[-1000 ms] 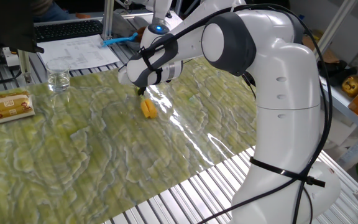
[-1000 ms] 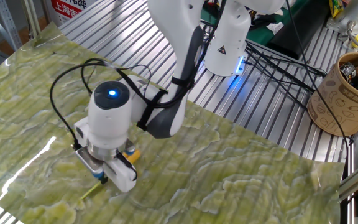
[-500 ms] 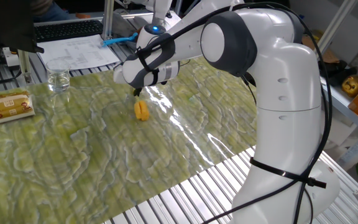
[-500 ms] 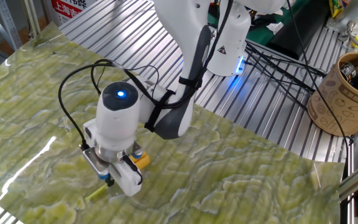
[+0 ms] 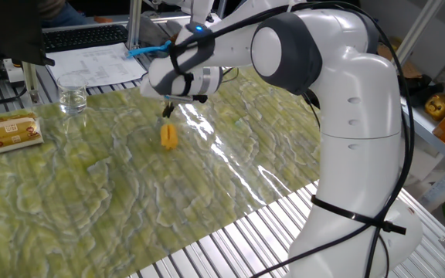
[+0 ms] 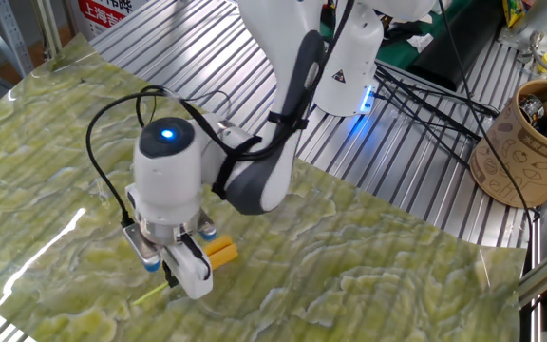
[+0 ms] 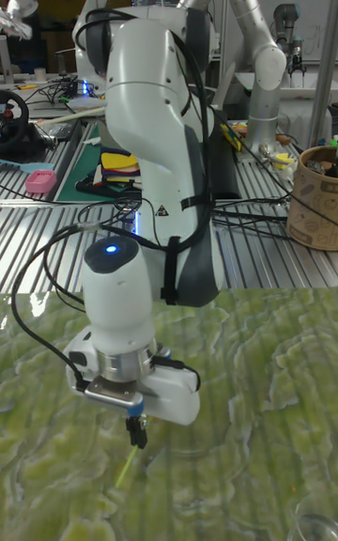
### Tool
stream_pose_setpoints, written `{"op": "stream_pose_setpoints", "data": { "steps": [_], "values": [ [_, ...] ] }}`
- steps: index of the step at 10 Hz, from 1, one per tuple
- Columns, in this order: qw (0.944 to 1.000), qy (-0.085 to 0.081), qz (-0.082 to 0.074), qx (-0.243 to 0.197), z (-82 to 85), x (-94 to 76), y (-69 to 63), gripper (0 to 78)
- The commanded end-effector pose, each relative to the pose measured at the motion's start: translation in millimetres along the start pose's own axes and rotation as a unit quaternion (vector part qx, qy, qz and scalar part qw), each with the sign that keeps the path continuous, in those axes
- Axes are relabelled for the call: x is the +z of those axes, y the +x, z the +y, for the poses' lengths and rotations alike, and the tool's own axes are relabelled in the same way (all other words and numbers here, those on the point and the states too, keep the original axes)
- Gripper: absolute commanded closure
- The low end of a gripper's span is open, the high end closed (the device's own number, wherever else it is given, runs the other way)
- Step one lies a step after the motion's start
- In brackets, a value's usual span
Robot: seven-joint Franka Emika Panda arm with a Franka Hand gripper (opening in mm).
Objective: Scrub the table with a brush
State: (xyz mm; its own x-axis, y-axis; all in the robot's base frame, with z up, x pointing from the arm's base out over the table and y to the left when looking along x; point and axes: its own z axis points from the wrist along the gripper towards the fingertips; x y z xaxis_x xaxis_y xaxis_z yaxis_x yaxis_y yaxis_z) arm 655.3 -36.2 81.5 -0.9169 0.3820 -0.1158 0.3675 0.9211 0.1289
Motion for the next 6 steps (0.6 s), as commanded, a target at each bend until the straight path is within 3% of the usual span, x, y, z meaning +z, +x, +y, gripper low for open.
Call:
{"op": "stream_pose_setpoints", "data": {
  "steps": [1, 2, 4, 5, 6],
  "values": [
    [0.9974, -0.05, 0.023, 0.047, 1.7, -2.2, -4.9, 76.4],
    [0.9959, -0.062, 0.028, 0.06, 1.9, -2.0, -5.6, 76.4],
    [0.9959, -0.069, 0.007, 0.058, 1.8, 2.6, -5.6, 76.4],
    [0.9966, -0.07, -0.013, 0.041, 1.4, 13.5, -6.1, 76.4],
    [0.9976, -0.06, -0.022, 0.029, 1.1, 19.0, -6.5, 76.4]
  ]
}}
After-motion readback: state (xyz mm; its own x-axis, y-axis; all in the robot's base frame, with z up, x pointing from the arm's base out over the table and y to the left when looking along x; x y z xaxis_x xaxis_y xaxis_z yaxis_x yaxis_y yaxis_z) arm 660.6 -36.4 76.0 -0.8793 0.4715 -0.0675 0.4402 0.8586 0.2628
